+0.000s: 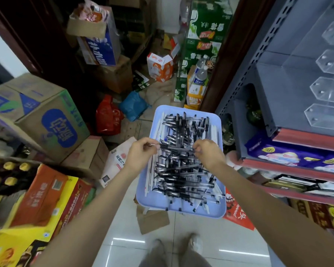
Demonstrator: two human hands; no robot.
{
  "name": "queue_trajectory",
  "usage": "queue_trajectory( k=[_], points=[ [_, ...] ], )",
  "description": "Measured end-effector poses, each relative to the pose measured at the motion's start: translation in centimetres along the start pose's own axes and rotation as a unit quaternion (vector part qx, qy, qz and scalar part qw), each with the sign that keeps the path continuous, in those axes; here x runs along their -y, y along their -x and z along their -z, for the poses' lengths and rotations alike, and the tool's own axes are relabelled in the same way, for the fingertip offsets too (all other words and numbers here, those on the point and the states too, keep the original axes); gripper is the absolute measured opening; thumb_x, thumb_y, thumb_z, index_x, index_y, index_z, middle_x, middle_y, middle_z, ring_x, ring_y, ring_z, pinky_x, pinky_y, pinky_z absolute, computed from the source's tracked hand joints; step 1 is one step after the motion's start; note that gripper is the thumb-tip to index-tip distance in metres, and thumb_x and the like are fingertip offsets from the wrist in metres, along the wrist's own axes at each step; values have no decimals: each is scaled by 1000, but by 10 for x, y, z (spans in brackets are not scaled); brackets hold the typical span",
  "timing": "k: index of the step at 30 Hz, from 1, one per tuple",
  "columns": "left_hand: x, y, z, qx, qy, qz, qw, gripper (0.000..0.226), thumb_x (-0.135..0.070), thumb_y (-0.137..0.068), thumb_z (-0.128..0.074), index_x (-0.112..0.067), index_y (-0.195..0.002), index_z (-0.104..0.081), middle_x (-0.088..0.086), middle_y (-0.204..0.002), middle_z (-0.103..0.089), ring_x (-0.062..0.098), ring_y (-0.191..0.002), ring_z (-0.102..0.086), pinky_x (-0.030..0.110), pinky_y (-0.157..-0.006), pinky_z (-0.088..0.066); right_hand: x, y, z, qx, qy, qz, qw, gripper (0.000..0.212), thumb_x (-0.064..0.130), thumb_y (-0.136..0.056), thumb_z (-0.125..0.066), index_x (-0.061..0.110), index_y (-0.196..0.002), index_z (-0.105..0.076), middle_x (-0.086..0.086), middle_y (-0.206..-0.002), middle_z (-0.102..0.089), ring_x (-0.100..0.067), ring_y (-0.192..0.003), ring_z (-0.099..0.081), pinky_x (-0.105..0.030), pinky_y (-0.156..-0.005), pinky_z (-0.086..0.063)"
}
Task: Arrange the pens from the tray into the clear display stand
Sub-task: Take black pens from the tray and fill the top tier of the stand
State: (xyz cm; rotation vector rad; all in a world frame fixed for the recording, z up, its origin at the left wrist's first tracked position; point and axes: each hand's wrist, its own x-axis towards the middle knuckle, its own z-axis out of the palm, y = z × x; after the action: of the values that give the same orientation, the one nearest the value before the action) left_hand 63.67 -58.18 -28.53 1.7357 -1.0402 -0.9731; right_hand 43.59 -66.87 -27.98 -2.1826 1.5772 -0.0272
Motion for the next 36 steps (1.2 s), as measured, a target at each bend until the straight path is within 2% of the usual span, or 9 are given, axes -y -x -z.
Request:
queue_trajectory(
  k=[9, 11, 15, 20, 23, 25, 29, 33, 36],
  points=[
    [-38, -12, -3, -81, 148, 11, 986, 13, -20, -91, -59, -8, -90, -60, 0, -79, -62, -7, -57, -59, 7, -57, -46, -3, 0, 31, -2, -104, -24, 994, 28, 2, -96, -37, 5, -107, -62, -14, -109, -64, -14, -60, -50, -15, -50, -42],
    [-54, -15, -10, -81, 165, 4, 983, 13, -24, -91, -58, -12, -86, -60, -3, -79, -63, -5, -62, -61, 11, -62, -48, -6, 3, 46, -17, -134, -28, 990, 27, 2, -97, -35, 2, -109, -59, -16, -109, -61, -15, -62, -50, -9, -46, -37],
    [-102, -31, -33, -64, 187, -39, 979, 27, -27, -95, -50, 0, -95, -53, 13, -97, -64, 10, -86, -66, 20, -72, -56, -17, 6, 95, -82, -283, -51, 954, 15, 0, -96, -38, 6, -96, -52, -22, -104, -65, -31, -96, -63, -31, -81, -51],
    [-182, -46, -87, -27, 95, -140, 985, 21, -33, -98, -42, -15, -90, -47, 20, -91, -59, 36, -88, -64, 50, -84, -53, -38, 14, 166, -110, -428, 44, 896, 11, -3, -95, -39, 2, -99, -47, -16, -91, -67, -20, -80, -68, -24, -63, -49],
    [-238, -51, -130, 1, 61, -214, 975, 22, -30, -99, -39, -14, -97, -54, 0, -75, -54, 13, -68, -63, 33, -69, -55, -63, 9, 207, -121, -435, 90, 888, 12, -4, -94, -40, 5, -97, -49, -10, -84, -68, -4, -64, -68, -16, -57, -49],
    [-274, -52, -158, 2, 44, -256, 966, 22, -25, -100, -39, -23, -87, -55, -10, -64, -47, 0, -53, -49, 21, -54, -43, -81, 6, 233, -121, -450, 108, 878, 14, -4, -94, -41, 7, -94, -49, -10, -85, -68, -5, -62, -67, -25, -59, -50],
    [-330, -59, -208, -11, 27, -311, 950, 11, -23, -91, -57, -17, -85, -63, -11, -74, -60, -6, -64, -52, 12, -65, -41, -123, 1, 283, -99, -441, 141, 881, 12, 3, -95, -47, 13, -90, -49, -11, -88, -69, -13, -67, -67, -41, -69, -55],
    [-372, -72, -247, -33, -35, -355, 934, 23, -22, -91, -59, -14, -69, -54, -5, -61, -49, -2, -54, -43, 15, -55, -32, -171, -13, 330, -149, -366, 169, 903, 9, 15, -92, -57, 16, -100, -53, -6, -95, -66, -14, -84, -64, -26, -69, -52],
    [-396, -81, -269, -38, -141, -384, 912, 20, -25, -91, -58, -12, -77, -54, -7, -62, -48, 7, -59, -44, 15, -53, -30, -200, -24, 368, -207, -383, 204, 877, 19, 19, -92, -56, 28, -108, -53, -1, -95, -62, -14, -88, -60, -27, -71, -51]
  ],
)
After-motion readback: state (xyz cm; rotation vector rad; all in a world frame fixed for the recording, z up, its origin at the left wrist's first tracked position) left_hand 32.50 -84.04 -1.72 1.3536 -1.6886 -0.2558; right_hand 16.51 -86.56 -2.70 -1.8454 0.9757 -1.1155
